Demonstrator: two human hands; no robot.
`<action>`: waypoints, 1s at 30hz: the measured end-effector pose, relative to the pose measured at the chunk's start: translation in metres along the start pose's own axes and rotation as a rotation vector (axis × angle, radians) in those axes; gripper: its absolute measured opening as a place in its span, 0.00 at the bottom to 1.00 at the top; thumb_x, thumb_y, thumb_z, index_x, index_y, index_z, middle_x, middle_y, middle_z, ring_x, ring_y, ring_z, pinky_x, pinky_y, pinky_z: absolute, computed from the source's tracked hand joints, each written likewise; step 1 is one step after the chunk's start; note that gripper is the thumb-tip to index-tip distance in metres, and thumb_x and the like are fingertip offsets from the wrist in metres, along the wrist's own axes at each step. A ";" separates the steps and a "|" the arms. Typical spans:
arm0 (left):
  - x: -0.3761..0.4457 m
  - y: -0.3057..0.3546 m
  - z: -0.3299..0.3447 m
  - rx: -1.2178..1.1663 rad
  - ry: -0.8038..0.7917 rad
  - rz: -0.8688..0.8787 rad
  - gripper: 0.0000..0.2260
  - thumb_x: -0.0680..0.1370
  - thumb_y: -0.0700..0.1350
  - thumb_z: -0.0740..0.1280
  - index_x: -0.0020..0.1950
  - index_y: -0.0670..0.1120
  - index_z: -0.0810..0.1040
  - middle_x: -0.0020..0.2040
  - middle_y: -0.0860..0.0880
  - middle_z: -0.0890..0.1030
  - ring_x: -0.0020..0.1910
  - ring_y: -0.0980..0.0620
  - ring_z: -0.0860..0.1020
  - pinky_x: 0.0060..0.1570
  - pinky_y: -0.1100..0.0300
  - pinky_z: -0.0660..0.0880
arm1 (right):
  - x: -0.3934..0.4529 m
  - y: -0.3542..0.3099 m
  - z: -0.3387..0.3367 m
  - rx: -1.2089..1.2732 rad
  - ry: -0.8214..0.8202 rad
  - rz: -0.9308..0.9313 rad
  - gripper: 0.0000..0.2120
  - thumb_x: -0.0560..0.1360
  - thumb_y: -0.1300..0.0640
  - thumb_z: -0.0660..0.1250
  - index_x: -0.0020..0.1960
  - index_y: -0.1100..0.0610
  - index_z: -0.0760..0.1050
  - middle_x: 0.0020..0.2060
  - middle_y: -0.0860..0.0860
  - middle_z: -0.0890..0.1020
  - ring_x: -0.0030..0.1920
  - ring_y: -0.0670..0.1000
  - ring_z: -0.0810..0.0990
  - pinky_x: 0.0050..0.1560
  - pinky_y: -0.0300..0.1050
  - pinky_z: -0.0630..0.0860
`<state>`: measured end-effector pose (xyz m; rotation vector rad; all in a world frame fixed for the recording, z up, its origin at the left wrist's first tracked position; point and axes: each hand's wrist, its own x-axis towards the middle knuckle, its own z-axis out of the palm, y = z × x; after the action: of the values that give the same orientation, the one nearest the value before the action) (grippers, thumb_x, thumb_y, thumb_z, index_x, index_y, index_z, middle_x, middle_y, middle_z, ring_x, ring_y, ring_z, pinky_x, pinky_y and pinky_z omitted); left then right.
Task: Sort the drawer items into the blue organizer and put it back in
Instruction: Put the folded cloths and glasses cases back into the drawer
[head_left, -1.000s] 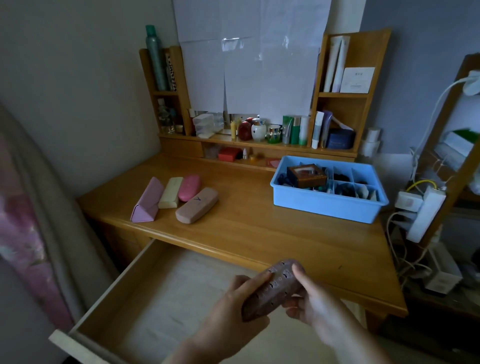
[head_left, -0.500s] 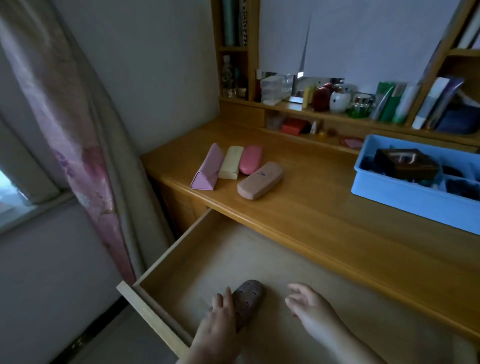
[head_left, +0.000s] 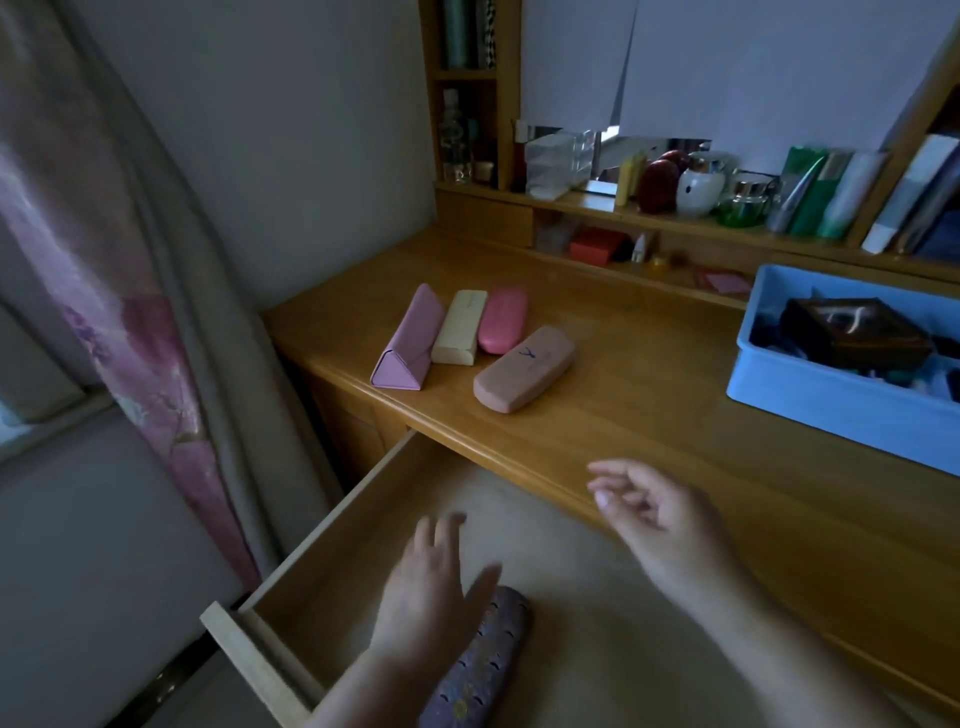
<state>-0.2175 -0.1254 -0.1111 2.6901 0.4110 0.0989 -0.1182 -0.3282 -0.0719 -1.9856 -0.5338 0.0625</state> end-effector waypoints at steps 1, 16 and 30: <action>0.015 0.005 -0.009 -0.027 0.127 0.062 0.26 0.75 0.62 0.62 0.69 0.52 0.63 0.63 0.53 0.69 0.57 0.56 0.73 0.54 0.64 0.74 | 0.011 0.003 -0.006 -0.044 0.036 -0.002 0.10 0.75 0.54 0.67 0.50 0.38 0.76 0.43 0.37 0.82 0.43 0.38 0.80 0.40 0.29 0.75; 0.178 0.069 -0.030 0.021 0.068 0.025 0.28 0.72 0.50 0.70 0.68 0.48 0.63 0.64 0.43 0.69 0.62 0.43 0.69 0.62 0.49 0.70 | 0.034 0.053 -0.004 0.003 0.118 -0.009 0.15 0.72 0.58 0.71 0.45 0.37 0.77 0.41 0.38 0.81 0.39 0.42 0.77 0.37 0.31 0.74; -0.025 -0.046 0.014 -0.082 -0.221 -0.428 0.34 0.66 0.54 0.73 0.68 0.46 0.64 0.56 0.50 0.63 0.60 0.48 0.68 0.62 0.54 0.70 | 0.037 0.052 0.000 0.022 0.119 0.003 0.10 0.71 0.61 0.71 0.45 0.46 0.79 0.36 0.45 0.80 0.37 0.47 0.75 0.40 0.33 0.71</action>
<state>-0.2523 -0.0984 -0.1434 2.4369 0.8747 -0.2956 -0.0674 -0.3330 -0.1105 -1.9546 -0.4513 -0.0476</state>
